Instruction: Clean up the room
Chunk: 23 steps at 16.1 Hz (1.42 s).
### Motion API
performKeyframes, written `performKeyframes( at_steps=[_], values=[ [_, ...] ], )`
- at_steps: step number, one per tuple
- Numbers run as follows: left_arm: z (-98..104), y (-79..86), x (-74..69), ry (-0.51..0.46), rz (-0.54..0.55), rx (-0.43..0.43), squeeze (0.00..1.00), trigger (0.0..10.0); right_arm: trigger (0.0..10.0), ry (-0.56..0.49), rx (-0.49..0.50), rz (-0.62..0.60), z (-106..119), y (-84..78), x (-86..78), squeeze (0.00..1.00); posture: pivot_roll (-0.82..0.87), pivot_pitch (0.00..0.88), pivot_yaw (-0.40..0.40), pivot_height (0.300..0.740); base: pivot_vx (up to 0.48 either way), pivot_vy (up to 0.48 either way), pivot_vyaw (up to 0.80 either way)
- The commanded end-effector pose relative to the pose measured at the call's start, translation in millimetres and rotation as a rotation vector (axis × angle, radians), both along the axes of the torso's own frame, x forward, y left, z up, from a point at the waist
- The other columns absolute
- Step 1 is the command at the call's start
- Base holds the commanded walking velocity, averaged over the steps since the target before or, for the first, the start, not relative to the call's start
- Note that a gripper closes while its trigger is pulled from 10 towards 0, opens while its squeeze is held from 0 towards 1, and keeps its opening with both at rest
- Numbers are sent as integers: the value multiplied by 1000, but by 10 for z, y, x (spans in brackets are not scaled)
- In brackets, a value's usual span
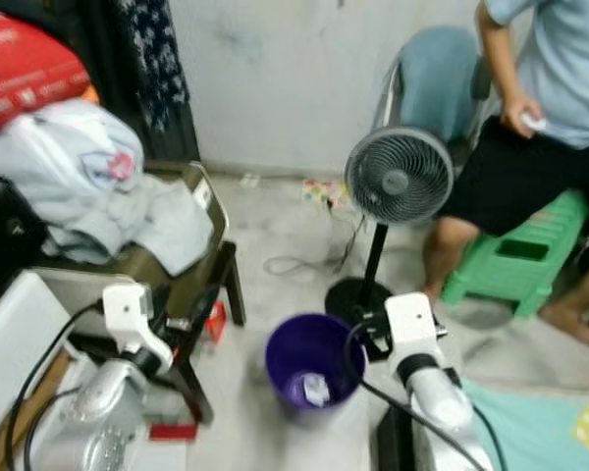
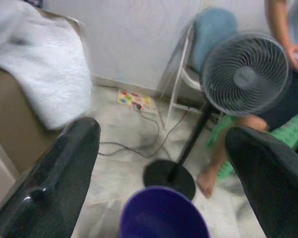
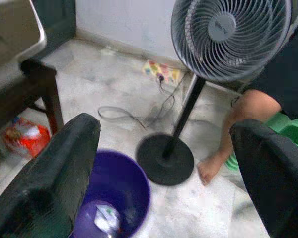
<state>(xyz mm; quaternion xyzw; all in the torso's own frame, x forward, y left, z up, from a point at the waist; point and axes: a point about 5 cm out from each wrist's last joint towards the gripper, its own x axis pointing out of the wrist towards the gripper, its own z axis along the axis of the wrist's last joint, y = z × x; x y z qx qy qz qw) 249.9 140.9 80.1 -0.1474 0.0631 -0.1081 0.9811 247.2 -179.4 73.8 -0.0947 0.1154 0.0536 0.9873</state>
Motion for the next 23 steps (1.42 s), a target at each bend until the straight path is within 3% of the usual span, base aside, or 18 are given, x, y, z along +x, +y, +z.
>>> performKeyframes(
  at_steps=[1,19,23],
  values=[
    [28,60,1,-15,-9,37,0,10000,10000,10,6,2,-14,4,-2,0,-102,0,14,740,0,0,0],
    [17,57,-13,-16,-26,32,0,10000,10000,18,24,-13,-25,-15,-9,0,-103,0,14,740,0,0,-44],
    [17,57,-8,-16,-24,31,0,10000,10000,17,25,-12,-24,-17,-2,0,-104,0,13,740,0,0,-705]
  ],
)
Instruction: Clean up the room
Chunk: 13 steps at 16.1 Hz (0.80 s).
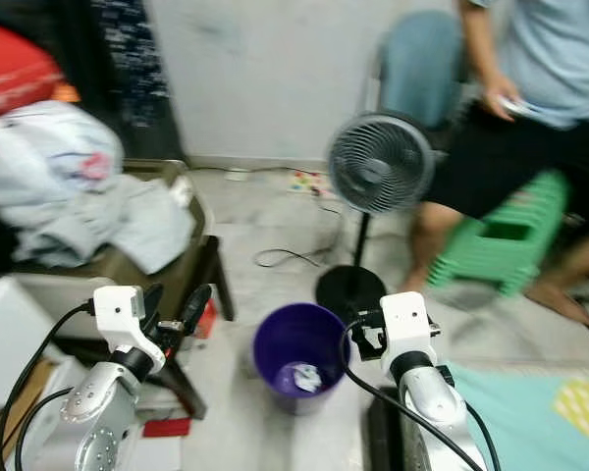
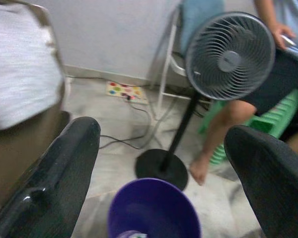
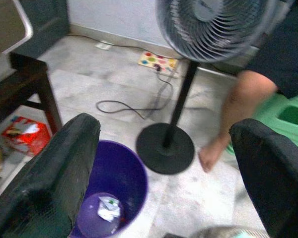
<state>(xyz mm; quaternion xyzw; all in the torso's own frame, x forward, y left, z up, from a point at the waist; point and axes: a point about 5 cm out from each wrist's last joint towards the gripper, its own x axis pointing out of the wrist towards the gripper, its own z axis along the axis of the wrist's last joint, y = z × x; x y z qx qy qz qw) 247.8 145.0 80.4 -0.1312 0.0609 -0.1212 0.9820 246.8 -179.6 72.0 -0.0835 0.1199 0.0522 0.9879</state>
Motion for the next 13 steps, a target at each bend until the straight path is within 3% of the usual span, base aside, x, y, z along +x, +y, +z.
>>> performKeyframes(
  at_steps=[1,5,10,13],
  values=[
    [15,17,14,-5,6,0,0,10000,10000,2,-1,0,0,-10,4,0,-104,0,13,740,0,0,0],
    [21,18,15,-7,7,-8,0,10000,10000,1,-1,1,4,-5,4,0,-103,0,13,740,0,0,0],
    [22,4,20,-9,-3,-6,0,10000,10000,6,5,-6,-6,-13,7,0,-104,0,13,740,0,0,-751],
    [25,4,23,-11,-4,-7,0,10000,10000,6,7,-6,-6,-12,12,0,-104,0,12,740,291,293,-365]
  ],
)
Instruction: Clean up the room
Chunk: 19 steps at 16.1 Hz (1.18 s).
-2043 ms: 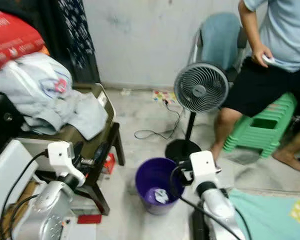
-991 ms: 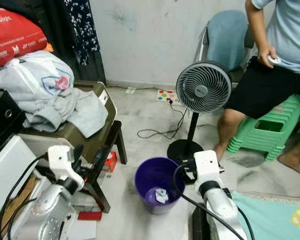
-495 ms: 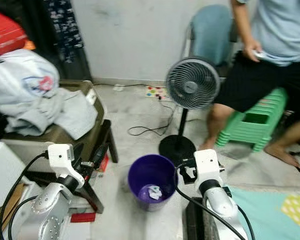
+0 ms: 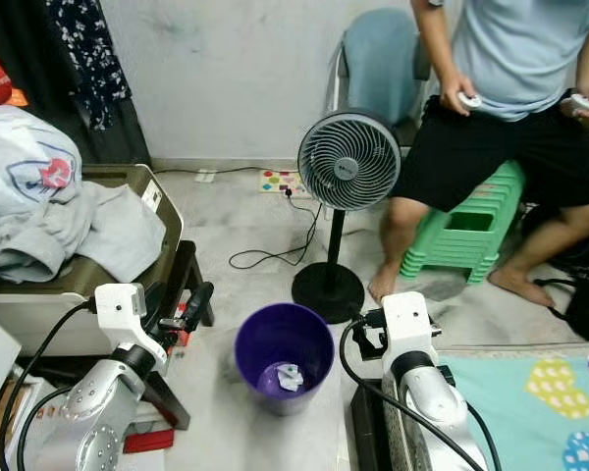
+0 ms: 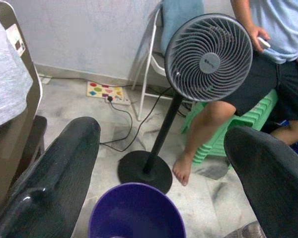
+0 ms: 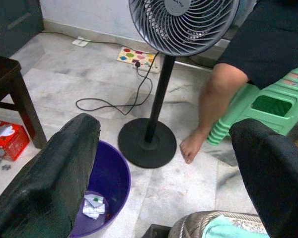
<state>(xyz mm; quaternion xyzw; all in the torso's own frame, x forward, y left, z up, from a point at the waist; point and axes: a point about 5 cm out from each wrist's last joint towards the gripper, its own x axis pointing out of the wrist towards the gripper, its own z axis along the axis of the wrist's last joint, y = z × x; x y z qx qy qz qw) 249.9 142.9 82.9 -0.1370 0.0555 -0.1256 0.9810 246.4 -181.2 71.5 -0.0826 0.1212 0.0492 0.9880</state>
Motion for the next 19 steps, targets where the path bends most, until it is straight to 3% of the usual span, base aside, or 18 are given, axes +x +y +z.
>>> performKeyframes(
  at_steps=[1,9,19],
  values=[
    [0,24,1,-1,2,6,0,10000,10000,4,6,1,-1,5,15,0,-104,0,12,740,289,304,0],
    [-1,18,4,-1,0,8,0,10000,10000,6,7,2,-3,3,16,0,-104,0,12,740,286,315,0],
    [-11,7,-2,13,7,-19,0,10000,10000,10,5,7,-16,10,5,0,-106,0,11,740,0,0,0]
  ],
)
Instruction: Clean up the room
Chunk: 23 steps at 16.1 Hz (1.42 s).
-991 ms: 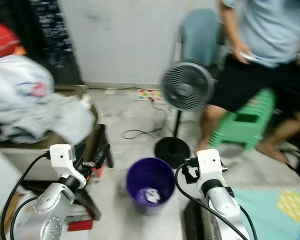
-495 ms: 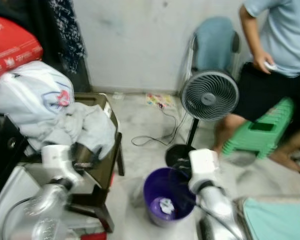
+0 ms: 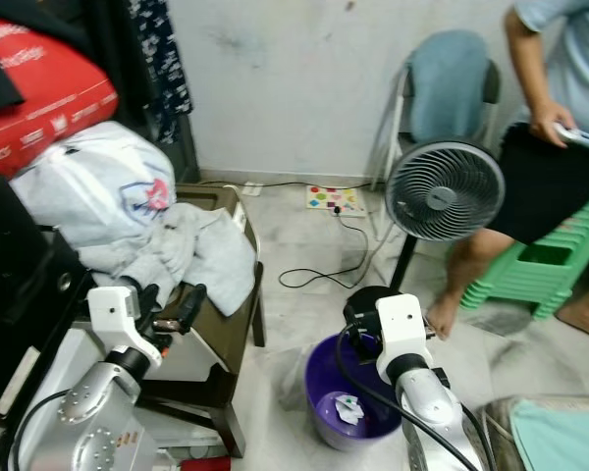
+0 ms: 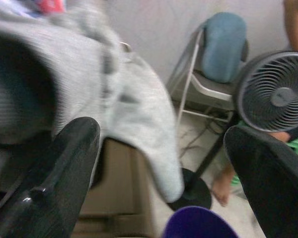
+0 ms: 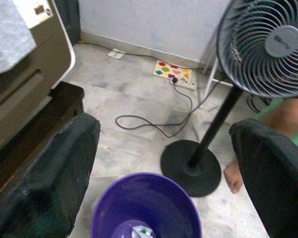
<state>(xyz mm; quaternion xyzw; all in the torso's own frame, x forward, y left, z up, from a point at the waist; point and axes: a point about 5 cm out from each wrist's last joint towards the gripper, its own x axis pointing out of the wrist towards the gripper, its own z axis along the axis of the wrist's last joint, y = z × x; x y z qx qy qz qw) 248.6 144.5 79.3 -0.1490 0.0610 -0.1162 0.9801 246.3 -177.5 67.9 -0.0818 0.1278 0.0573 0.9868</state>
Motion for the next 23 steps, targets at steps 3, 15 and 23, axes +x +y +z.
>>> performKeyframes(
  at_steps=[3,15,23],
  values=[
    [20,-10,5,-3,-17,5,0,10000,10000,-3,4,-7,13,-25,2,0,-104,0,13,740,0,-338,0],
    [15,-10,4,3,-9,-1,0,10000,10000,0,6,-9,11,-31,9,0,-105,0,11,740,0,-363,0],
    [5,-2,9,18,4,-26,0,10000,10000,3,10,-14,9,-30,11,0,-104,0,13,740,0,0,0]
  ],
)
